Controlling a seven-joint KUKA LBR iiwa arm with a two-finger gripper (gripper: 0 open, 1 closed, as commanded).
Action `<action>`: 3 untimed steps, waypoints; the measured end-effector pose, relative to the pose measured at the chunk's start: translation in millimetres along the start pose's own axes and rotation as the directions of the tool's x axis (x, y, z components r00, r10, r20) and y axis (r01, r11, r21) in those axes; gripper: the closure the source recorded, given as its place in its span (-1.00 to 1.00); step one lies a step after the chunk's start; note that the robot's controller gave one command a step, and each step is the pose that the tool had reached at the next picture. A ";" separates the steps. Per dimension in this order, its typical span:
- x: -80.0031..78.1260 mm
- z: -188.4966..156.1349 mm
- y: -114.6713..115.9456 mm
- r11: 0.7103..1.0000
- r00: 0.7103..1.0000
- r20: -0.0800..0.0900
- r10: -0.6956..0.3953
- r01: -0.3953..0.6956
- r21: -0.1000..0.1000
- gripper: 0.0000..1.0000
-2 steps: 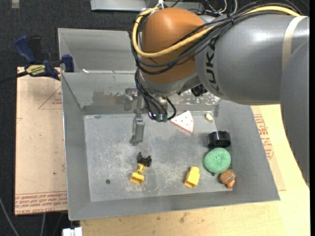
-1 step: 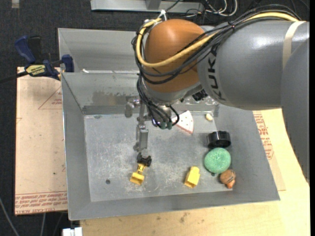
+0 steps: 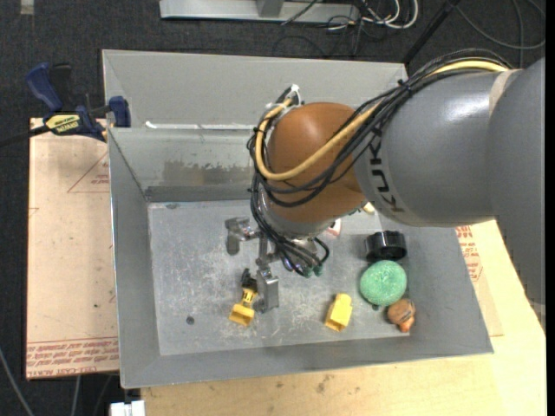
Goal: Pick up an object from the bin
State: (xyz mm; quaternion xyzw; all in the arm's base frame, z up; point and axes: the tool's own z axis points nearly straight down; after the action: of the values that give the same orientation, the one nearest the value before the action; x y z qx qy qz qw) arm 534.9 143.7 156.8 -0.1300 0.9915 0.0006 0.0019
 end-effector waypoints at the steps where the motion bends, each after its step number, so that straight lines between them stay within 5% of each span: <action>1: 10.3 13.1 -1.7 1.000 1.000 -0.003 -0.014 0.014 0.000 -1.00; 2: 7.9 24.1 12.6 0.995 0.995 -0.006 -0.104 0.104 0.000 -1.00; 3: -5.8 42.2 -12.1 0.937 0.937 0.002 -0.350 0.350 -0.001 -1.00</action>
Offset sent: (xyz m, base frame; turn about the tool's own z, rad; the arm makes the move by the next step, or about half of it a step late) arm -0.0008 0.0348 -0.0233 -0.3644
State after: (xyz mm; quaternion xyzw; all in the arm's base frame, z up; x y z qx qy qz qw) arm 543.8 133.6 114.7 -0.3045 0.9525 0.0013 0.0027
